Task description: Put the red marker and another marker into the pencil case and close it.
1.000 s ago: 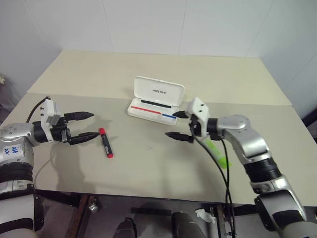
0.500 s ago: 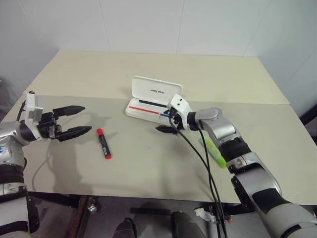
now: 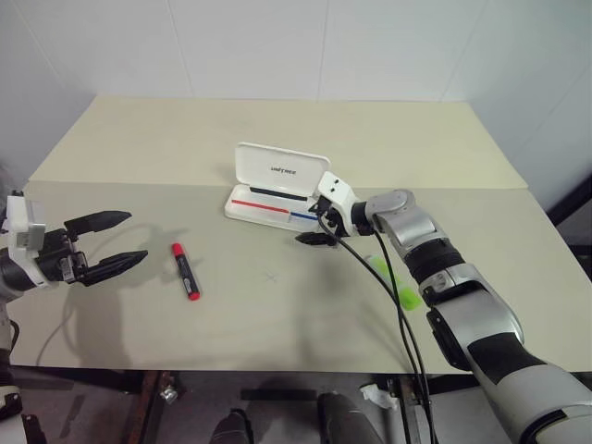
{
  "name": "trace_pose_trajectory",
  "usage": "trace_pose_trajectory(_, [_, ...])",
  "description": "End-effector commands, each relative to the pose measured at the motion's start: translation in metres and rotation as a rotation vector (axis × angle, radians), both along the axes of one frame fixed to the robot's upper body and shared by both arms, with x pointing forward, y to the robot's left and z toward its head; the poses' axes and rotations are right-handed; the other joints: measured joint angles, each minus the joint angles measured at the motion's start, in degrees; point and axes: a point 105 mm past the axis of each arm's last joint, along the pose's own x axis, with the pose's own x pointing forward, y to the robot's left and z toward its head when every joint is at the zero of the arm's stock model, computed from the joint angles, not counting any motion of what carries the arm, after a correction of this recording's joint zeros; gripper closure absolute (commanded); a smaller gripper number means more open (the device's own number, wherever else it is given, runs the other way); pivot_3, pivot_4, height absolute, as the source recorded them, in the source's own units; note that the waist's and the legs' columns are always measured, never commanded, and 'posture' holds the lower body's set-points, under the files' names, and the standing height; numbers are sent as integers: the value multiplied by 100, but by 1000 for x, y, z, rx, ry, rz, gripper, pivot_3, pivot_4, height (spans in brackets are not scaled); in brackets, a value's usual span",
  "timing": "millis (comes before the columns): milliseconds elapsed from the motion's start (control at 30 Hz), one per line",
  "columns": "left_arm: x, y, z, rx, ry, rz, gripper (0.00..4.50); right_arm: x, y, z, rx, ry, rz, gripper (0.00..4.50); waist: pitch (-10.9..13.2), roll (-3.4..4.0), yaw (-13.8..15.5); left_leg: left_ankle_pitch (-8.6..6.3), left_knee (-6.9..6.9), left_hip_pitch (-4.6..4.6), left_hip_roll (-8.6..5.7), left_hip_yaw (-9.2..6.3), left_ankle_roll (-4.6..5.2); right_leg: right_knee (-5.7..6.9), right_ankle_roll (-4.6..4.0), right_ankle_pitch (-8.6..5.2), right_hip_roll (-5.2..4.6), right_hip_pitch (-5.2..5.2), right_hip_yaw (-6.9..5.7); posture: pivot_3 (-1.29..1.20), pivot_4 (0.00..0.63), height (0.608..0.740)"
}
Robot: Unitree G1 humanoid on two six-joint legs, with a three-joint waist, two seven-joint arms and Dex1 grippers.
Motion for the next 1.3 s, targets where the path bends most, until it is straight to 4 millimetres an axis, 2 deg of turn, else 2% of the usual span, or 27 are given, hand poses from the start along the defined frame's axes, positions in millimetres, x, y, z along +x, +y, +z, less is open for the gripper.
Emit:
trace_pose_trajectory(33, [-7,0,14,-2,-64,11,29,-3,10,15,-1,-36,62,0,0,0,-10,0,0,0,0,0,0,1,0,0,0,0,0,0,150,740])
trace_pose_trajectory(233, [-13,1,13,-6,-67,32,29,-4,22,5,-60,-17,90,0,0,0,-46,0,-2,2,1,0,0,1,-1,0,1,-1,1,0,150,740])
trace_pose_trajectory(667, [-22,2,10,-7,-69,59,29,4,24,-4,-177,-10,57,0,0,0,-64,-3,-9,1,0,1,-4,-7,-4,-2,0,-2,2,0,150,740])
trace_pose_trajectory(700, [-22,1,10,-7,-69,60,6,4,24,-5,-181,-5,52,183,0,0,-70,-3,-10,1,1,1,-4,-7,-4,-2,0,-2,1,0,150,740])
trace_pose_trajectory(733, [-22,1,10,-7,-70,62,0,5,23,-6,-190,-1,46,624,0,-1,-70,-3,-10,2,1,1,-4,-7,-5,-2,0,-1,1,0,150,740])
trace_pose_trajectory(833, [-23,1,11,-8,-74,65,0,6,22,-6,-202,1,31,1163,-1,-2,-74,-2,-6,2,0,1,-4,-5,-5,-2,0,0,2,0,150,740])
trace_pose_trajectory(1167, [-20,-1,11,-14,-78,61,0,11,18,7,-191,-22,1,4478,-1,-1,-70,-4,-13,2,0,1,-7,-11,-5,-3,0,-1,1,0,150,740])
trace_pose_trajectory(1300, [-16,-5,10,-20,-75,49,0,13,14,16,-170,-43,-4,4478,-1,-1,-69,-5,-20,1,0,1,-8,-19,-5,-3,-1,-1,1,0,150,740])
